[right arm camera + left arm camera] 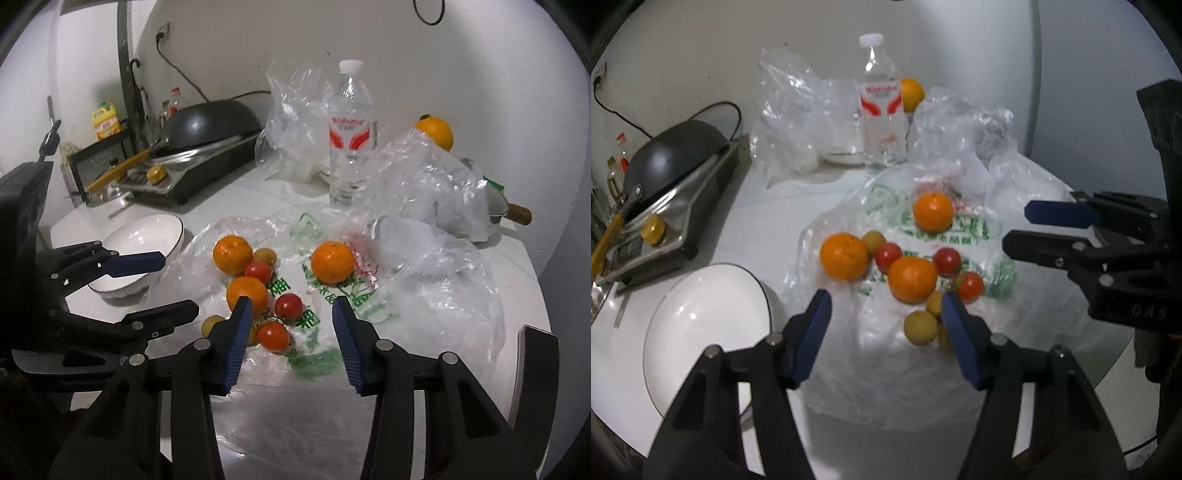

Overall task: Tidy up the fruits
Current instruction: 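Move both tools down toward the fruits on the plastic bag, then grasp a yellow-brown round fruit with the left tool while the right tool grasps a red cherry tomato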

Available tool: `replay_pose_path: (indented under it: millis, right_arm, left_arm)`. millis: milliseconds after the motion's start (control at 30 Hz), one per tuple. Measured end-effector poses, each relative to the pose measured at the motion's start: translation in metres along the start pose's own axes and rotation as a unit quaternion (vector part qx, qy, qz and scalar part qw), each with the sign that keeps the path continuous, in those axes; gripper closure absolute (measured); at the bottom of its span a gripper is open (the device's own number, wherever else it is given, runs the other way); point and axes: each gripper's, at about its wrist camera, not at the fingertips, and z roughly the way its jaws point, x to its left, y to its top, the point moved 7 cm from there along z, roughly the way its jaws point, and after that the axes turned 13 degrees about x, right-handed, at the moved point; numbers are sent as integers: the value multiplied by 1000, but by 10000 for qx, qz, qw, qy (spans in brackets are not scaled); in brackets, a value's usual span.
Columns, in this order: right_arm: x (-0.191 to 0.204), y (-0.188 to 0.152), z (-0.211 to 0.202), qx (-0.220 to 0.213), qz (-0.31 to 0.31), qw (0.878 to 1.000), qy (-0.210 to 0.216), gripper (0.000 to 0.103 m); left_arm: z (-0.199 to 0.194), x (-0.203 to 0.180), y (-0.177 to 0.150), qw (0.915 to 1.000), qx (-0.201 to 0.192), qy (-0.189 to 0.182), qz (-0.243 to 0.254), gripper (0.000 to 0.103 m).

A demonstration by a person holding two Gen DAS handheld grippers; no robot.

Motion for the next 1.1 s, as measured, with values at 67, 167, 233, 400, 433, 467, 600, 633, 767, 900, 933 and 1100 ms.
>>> replay_pose_path:
  millis: [67, 167, 233, 400, 433, 467, 600, 633, 767, 900, 933, 1100]
  right_arm:
    - [0, -2, 4, 39, -21, 10000, 16, 56]
    - [0, -4, 10, 116, -37, 9999, 27, 60]
    - [-1, -7, 14, 173, -24, 9998, 35, 60]
    - [-2, -10, 23, 271, -35, 9996, 61, 61]
    - [-2, -11, 24, 290, -39, 9996, 62, 61]
    - [-2, -11, 27, 322, -40, 9995, 62, 61]
    - [-1, -13, 34, 420, -81, 9990, 116, 65]
    - [0, -14, 36, 447, -96, 9989, 136, 67]
    - [2, -14, 43, 550, -134, 9982, 178, 68]
    - [3, -15, 48, 630, -154, 9976, 239, 68]
    - [4, -15, 49, 646, -168, 9974, 259, 68]
    - [10, -15, 55, 736, -244, 9963, 360, 68]
  left_arm:
    - [4, -1, -1, 10000, 52, -16, 18, 41]
    - [10, -2, -4, 9999, 139, -19, 49, 42]
    - [15, -2, -5, 9998, 200, -14, 70, 42]
    - [24, -4, -8, 9994, 330, -20, 121, 42]
    - [25, -5, -8, 9993, 346, -31, 137, 42]
    - [26, -6, -8, 9992, 359, -40, 151, 42]
    - [30, -7, -8, 9990, 403, -46, 162, 42]
    - [31, -7, -7, 9990, 416, -44, 146, 42]
    - [33, -7, -7, 9989, 439, -38, 163, 42]
    - [37, -10, -7, 9984, 499, -85, 269, 53]
    - [38, -11, -8, 9982, 509, -83, 298, 56]
    - [41, -17, -9, 9974, 556, -132, 437, 65]
